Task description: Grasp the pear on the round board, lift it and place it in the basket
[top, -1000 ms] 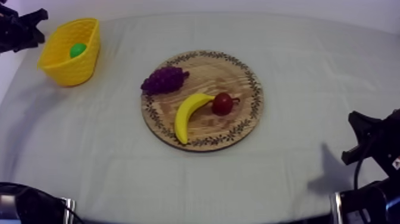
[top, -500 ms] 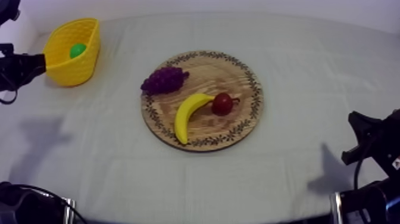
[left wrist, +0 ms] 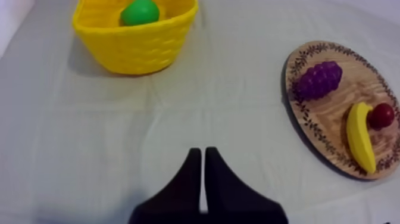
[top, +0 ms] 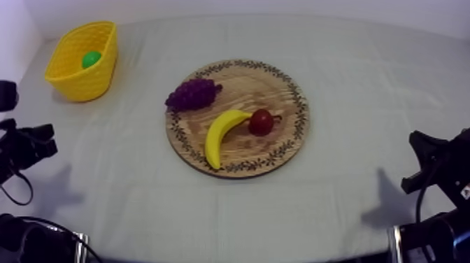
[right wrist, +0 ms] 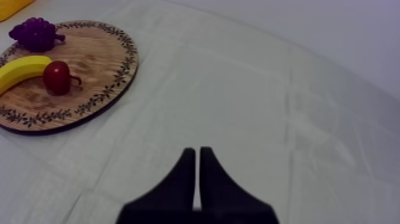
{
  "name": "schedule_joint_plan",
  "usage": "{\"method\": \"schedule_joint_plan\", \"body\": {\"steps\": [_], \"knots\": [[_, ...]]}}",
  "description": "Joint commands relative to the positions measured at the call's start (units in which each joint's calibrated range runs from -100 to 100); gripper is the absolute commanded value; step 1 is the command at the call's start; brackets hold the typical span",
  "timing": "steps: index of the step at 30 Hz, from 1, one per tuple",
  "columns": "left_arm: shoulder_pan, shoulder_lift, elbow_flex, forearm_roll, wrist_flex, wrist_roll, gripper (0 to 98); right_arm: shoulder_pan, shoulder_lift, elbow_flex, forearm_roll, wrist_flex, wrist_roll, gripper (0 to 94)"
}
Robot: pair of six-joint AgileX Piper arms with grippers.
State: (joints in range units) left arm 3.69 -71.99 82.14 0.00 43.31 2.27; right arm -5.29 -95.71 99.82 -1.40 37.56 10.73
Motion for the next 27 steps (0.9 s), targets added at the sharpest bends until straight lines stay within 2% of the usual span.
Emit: {"method": "schedule_joint_plan", "body": {"steps": [1,3,10,14,16,17,21,23,25,27], "knots": [[-0.1,-6.9,4.2,1.56,-0.2,-8.2,0.0,0.0,0.0,0.0,0.0,0.0,0.0,0.4],[-0.1,-10.3,6.2,2.22,-0.3,-10.6,0.0,0.0,0.0,0.0,0.0,0.0,0.0,0.4],[-0.4,-22.6,11.9,3.25,0.9,-14.9,0.0,0.0,0.0,0.0,0.0,0.0,0.0,0.4],[-0.5,-26.7,13.0,2.17,1.8,-13.3,0.0,0.0,0.0,0.0,0.0,0.0,0.0,0.4],[-0.4,-27.4,13.3,1.76,1.8,-11.1,0.0,0.0,0.0,0.0,0.0,0.0,0.0,0.4],[-0.4,-27.6,13.4,1.56,1.8,-9.0,0.0,0.0,0.0,0.0,0.0,0.0,0.0,0.4],[-0.3,-27.9,13.6,1.14,1.5,1.7,0.0,0.0,0.0,0.0,0.0,0.0,0.0,0.4],[-0.3,-28.0,13.7,1.07,1.4,5.6,0.0,0.0,0.0,0.0,0.0,0.0,0.0,0.4],[-0.3,-28.0,13.8,1.02,1.0,7.6,0.0,0.0,0.0,0.0,0.0,0.0,0.0,0.4],[-0.3,-28.0,14.7,0.02,-1.7,8.9,0.0,0.0,0.0,0.0,0.0,0.0,0.0,0.4]]}}
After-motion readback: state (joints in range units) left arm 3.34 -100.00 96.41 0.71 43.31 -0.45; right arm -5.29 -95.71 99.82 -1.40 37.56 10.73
